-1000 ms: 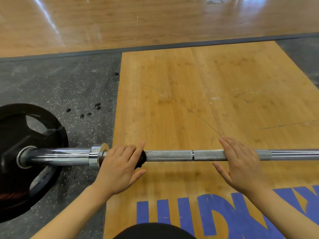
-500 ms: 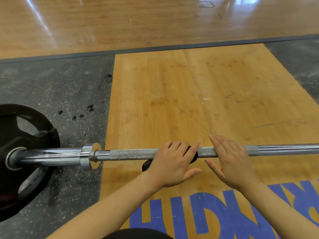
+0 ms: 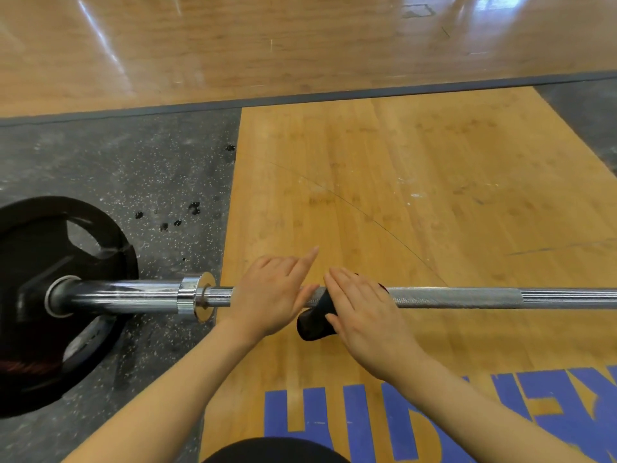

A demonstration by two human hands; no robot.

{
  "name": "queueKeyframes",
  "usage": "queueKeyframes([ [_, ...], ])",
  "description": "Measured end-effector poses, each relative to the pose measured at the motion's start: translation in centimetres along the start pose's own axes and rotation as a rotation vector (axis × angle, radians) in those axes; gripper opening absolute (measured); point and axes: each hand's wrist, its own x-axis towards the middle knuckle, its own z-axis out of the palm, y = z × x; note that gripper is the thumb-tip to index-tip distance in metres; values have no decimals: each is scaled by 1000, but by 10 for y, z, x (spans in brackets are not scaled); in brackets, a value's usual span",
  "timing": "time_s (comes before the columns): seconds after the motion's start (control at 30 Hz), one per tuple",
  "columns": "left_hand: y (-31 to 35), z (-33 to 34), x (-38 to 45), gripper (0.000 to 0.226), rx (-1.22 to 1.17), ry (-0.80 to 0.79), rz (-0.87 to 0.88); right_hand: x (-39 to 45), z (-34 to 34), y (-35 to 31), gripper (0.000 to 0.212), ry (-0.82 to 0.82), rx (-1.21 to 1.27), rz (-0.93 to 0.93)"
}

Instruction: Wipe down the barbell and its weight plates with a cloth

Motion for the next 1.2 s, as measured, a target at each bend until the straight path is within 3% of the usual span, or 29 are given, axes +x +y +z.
queueKeyframes([
  [0.33,-4,6,-1,57,43,37,9,-9,12,17,58,25,-92,-17],
  [0.57,-5,9,2,57,75,62,40,-42,2,65,62,41,-109,120],
  [0.87,-16,14,11,45,122,62,293,-17,2,52,57,82,-102,272],
  [1.2,9,21,25,55,90,17,357,-38,-8,105,56,83,-170,282],
])
